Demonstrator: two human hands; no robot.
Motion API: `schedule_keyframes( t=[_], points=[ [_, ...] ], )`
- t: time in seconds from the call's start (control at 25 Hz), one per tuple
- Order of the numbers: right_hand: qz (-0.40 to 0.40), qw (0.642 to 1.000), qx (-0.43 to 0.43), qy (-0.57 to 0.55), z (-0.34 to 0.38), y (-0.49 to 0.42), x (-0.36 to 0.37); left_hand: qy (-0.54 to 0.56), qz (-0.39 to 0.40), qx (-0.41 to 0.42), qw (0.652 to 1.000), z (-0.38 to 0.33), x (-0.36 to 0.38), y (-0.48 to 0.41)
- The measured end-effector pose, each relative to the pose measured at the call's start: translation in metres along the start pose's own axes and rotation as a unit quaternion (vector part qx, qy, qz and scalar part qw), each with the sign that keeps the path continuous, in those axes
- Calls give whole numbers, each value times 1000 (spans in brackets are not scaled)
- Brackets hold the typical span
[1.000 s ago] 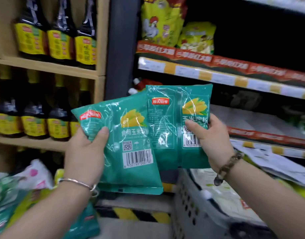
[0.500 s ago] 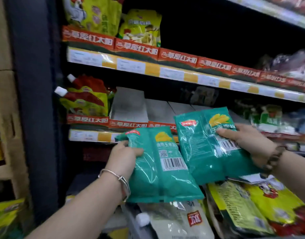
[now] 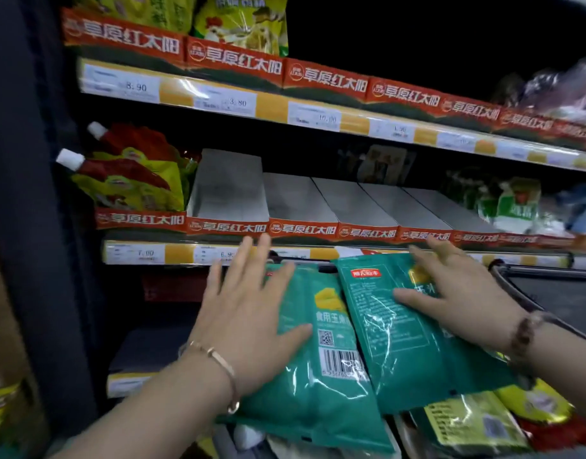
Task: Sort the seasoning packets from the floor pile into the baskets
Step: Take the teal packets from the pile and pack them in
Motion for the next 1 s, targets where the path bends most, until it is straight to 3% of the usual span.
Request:
schedule_keyframes(
  t=[0.12, 0.28, 0.72, 1.0],
  points=[
    [73, 991, -89, 65, 36, -3, 20, -44, 128, 40, 990, -8, 23, -27],
    [97, 982, -128, 98, 37, 3, 29, 37, 277, 0, 960, -18, 67, -13],
    [43, 986, -97, 126, 35, 44, 51, 36, 212, -18, 977, -52, 80, 16],
    [42, 981, -80, 171, 49, 45, 35, 36, 209, 35, 977, -49, 57, 15]
  ],
)
Point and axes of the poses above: each hand's wrist, its own y-axis away from the middle knuckle, its own x-axis out of the palm, z = x × y, the point moved 9 cm from there along -y, towards the middle knuckle, and after that the axes turned 12 degrees about x, right-handed, at the moved point
